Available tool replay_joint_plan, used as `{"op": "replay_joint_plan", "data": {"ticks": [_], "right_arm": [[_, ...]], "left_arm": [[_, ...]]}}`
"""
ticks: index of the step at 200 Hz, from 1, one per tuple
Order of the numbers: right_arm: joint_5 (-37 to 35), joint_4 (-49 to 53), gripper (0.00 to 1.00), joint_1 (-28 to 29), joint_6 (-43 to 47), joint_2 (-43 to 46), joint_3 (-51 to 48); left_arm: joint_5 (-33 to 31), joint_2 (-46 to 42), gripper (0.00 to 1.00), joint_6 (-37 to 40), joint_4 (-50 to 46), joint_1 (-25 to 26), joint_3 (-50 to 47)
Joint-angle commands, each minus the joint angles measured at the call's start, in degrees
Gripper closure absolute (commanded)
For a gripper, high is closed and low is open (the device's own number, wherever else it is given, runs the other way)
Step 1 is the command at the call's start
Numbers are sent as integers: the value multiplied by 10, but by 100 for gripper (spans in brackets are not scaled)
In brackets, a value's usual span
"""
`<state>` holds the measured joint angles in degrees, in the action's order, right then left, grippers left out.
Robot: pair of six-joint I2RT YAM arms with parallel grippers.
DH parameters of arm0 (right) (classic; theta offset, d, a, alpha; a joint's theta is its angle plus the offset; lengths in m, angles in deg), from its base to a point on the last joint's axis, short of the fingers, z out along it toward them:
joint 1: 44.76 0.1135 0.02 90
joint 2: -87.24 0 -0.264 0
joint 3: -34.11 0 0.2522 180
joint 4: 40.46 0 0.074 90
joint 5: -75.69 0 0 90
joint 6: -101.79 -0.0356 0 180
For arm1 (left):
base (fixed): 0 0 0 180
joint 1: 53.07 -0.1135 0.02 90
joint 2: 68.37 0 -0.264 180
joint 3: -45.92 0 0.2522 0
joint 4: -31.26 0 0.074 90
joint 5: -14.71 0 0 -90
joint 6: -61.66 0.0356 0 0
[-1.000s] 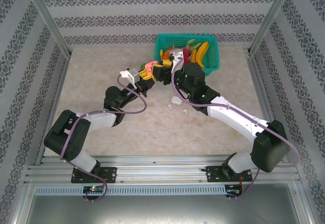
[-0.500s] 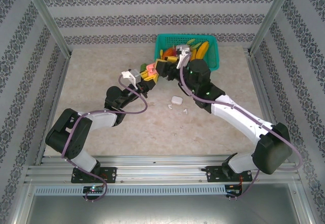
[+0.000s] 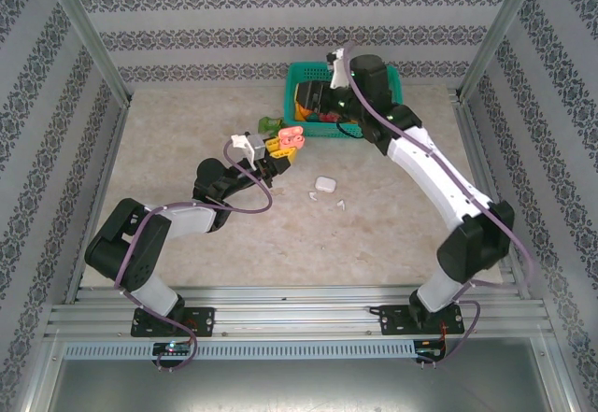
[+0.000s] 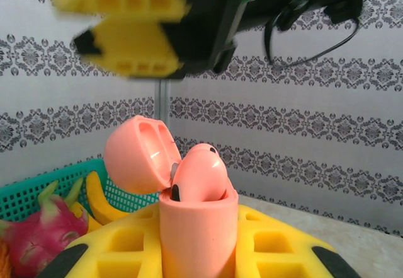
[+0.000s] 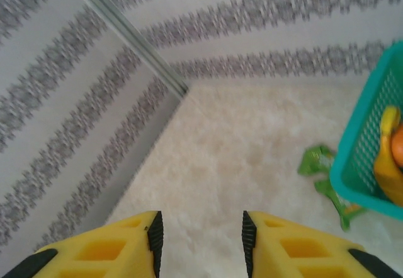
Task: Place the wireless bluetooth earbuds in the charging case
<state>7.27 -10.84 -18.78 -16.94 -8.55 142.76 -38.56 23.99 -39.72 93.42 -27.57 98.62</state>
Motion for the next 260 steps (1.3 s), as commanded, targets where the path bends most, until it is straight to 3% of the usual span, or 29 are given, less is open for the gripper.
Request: {"op": "replay_joint_plan", "data": {"ticks": [1, 76, 176, 218, 234, 260], "right_arm": [[38, 94, 65, -7, 17, -35, 39], [84, 160, 75, 2, 50, -95, 89], [78, 153, 81, 28, 63, -2, -13], [17, 111, 76, 18, 38, 58, -68], [-11, 92, 68, 13, 20, 88, -100], [-40, 77, 64, 12, -3, 136, -156]], "left_arm": [[30, 8, 100, 6, 6, 2, 17], [9, 25, 100, 7, 10, 1, 20], [-30, 41, 100, -11, 40, -16, 21], [-45, 40, 100, -24, 42, -18, 16], [-69, 36, 100, -44, 31, -21, 9], [-103, 20, 100, -101, -49, -31, 4]]}}
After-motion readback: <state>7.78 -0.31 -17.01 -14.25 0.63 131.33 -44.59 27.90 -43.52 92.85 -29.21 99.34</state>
